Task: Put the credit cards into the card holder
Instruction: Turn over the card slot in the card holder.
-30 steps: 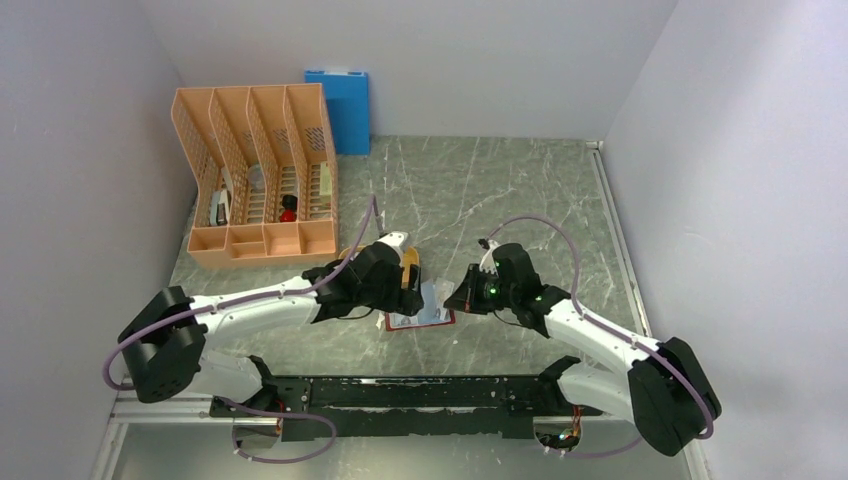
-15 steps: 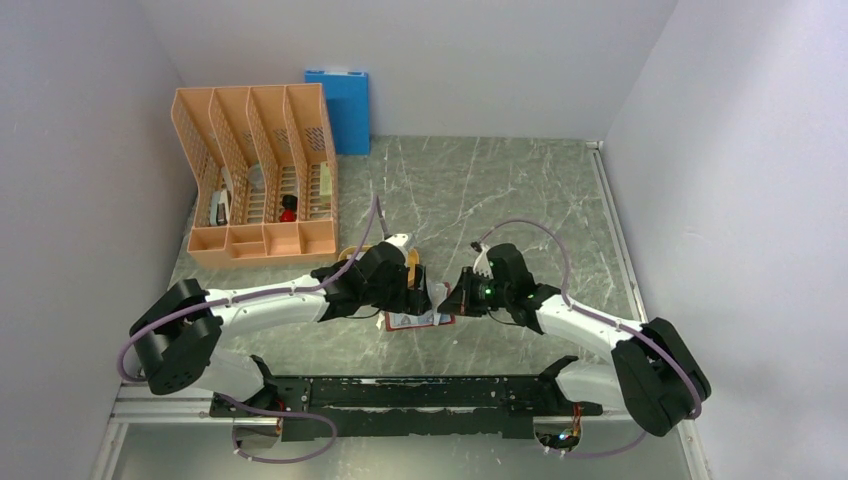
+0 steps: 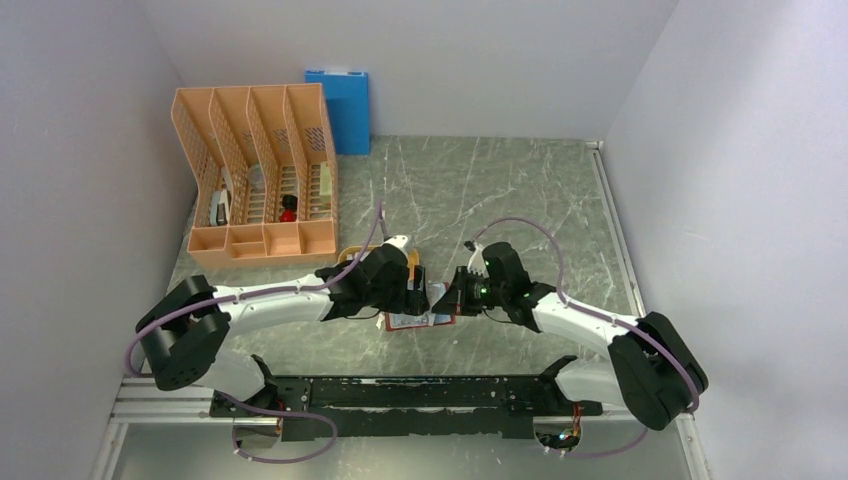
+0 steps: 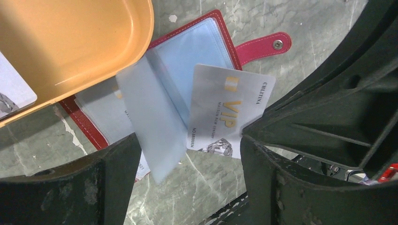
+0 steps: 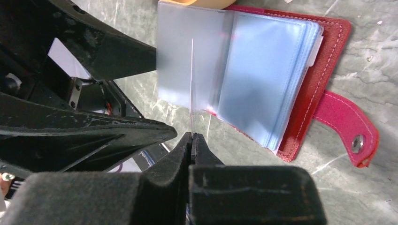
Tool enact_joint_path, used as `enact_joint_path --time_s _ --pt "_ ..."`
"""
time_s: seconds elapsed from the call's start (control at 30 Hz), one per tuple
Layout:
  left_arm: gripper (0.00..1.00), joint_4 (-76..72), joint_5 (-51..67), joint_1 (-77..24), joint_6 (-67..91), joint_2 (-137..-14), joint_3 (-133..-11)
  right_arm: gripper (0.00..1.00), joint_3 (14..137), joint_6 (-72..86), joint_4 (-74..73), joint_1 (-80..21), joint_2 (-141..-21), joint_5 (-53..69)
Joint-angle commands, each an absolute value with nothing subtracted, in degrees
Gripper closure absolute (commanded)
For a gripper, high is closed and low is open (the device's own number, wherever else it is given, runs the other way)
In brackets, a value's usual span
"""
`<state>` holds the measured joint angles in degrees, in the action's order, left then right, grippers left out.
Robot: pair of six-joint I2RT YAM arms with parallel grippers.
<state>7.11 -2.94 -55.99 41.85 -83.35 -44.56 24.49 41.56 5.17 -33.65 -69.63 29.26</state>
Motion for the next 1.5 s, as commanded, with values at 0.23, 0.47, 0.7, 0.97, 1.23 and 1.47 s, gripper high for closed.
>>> enact_joint_path --time_s 0.23,0.47,0.7,0.97,1.23,1.47 --pt "0.28 7.45 -5.06 -56.34 42.14 -81.69 -45.64 1.0 26.45 41.57 7.37 -35.28 -72.6 29.51" --pt "0.56 7.82 -6.12 -56.29 41.37 -82.46 -45.76 1.0 26.58 40.73 4.76 -35.36 -70.98 28.17" --pt "0.95 8.77 -5.71 -56.34 39.28 -84.01 -45.4 1.0 24.6 39.42 -2.61 -35.36 -64.24 24.15" --pt "0.95 8.51 -0.18 -56.87 34.62 -83.92 -44.01 1.0 22.93 40.29 -12.49 -35.28 -53.04 19.17" --pt "0.95 9.89 4.15 -57.24 31.84 -80.29 -41.82 1.0 21.37 42.55 -13.82 -35.4 -48.73 19.17" --pt "0.95 15.64 0.58 -57.24 31.74 -78.31 -41.09 1.0 23.29 41.85 -14.33 -35.35 -48.99 17.11"
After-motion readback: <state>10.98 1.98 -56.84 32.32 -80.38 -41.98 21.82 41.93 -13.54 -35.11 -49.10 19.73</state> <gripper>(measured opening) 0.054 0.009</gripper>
